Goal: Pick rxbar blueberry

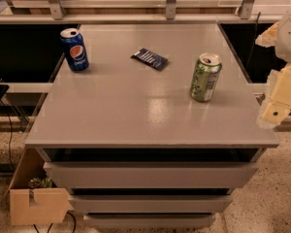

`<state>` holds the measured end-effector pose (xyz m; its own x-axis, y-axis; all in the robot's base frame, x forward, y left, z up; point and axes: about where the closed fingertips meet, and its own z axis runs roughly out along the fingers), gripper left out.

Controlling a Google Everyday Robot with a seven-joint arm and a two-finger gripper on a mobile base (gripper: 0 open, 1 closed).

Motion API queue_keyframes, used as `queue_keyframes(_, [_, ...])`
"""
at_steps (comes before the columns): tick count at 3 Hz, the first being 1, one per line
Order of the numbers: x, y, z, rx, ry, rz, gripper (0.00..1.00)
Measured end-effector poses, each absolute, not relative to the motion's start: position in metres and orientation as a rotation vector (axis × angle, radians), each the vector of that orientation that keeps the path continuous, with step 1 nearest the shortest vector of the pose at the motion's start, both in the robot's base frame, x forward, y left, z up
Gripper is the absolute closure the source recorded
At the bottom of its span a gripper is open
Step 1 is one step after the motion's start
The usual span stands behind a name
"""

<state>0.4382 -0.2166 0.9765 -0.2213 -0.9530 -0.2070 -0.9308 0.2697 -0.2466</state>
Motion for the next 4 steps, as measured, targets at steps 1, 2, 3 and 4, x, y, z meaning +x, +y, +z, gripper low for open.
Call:
queue_keyframes(1, [0.438,-0.217,0.977,-1.724,2.231,-0.099,0.00])
queue_keyframes(2, [0.447,-0.200,0.979,-1.710,2.205,-0.059,0.00])
queue_keyframes(3, [0.471,-0.169,0.978,-1.751,2.176,-0.044,0.00])
queue_keyframes(4, [0.505,-0.132,0.973,-1.808,2.150,-0.070,0.00])
